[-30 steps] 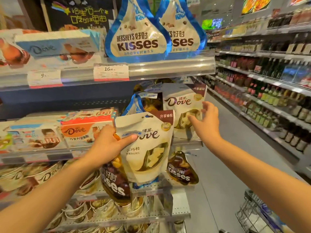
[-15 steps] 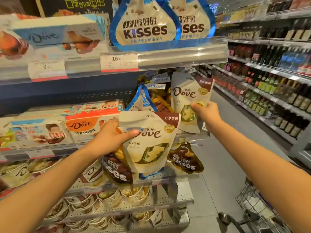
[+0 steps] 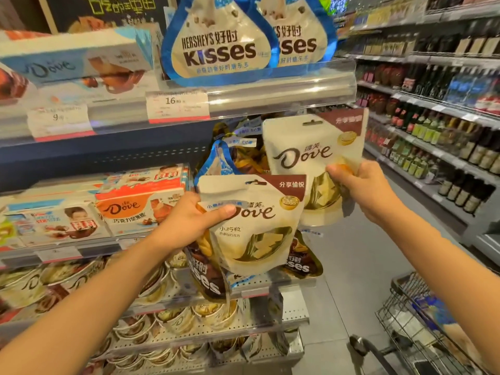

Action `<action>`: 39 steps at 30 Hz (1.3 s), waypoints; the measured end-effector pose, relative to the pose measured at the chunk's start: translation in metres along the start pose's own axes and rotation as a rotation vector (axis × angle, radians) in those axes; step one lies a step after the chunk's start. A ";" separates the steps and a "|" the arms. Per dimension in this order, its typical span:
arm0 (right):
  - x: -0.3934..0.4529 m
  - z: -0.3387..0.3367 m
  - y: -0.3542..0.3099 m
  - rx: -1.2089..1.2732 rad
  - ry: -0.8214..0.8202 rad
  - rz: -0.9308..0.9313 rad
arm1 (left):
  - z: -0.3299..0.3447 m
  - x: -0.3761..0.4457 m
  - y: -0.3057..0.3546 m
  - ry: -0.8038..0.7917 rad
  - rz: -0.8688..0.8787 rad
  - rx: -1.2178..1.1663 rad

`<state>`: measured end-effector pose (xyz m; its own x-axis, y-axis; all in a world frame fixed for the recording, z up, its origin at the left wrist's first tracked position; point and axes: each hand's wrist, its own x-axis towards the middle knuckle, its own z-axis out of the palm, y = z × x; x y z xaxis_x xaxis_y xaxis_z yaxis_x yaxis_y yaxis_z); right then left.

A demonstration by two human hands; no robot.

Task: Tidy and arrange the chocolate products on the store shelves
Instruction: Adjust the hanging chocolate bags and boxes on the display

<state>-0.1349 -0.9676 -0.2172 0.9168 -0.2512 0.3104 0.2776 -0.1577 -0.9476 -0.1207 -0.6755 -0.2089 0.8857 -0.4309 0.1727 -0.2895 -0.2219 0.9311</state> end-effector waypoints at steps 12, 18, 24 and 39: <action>-0.012 0.031 -0.011 0.104 -0.076 0.027 | 0.041 0.011 0.010 0.144 -0.101 -0.099; -0.063 0.043 -0.014 -0.201 -0.087 -0.525 | 0.047 0.010 0.011 0.376 -0.170 -0.044; -0.070 0.091 -0.013 -0.589 -0.477 -0.257 | 0.055 0.011 0.020 0.530 -0.182 -0.062; -0.031 0.063 -0.032 -0.580 -0.900 -0.402 | 0.045 -0.015 0.048 0.398 -0.415 -0.017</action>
<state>-0.1544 -0.8942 -0.2012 0.7293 0.6557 0.1955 0.6374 -0.5473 -0.5423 -0.1637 -0.7186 -0.1815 0.9932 0.0529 -0.1037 0.1146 -0.2867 0.9511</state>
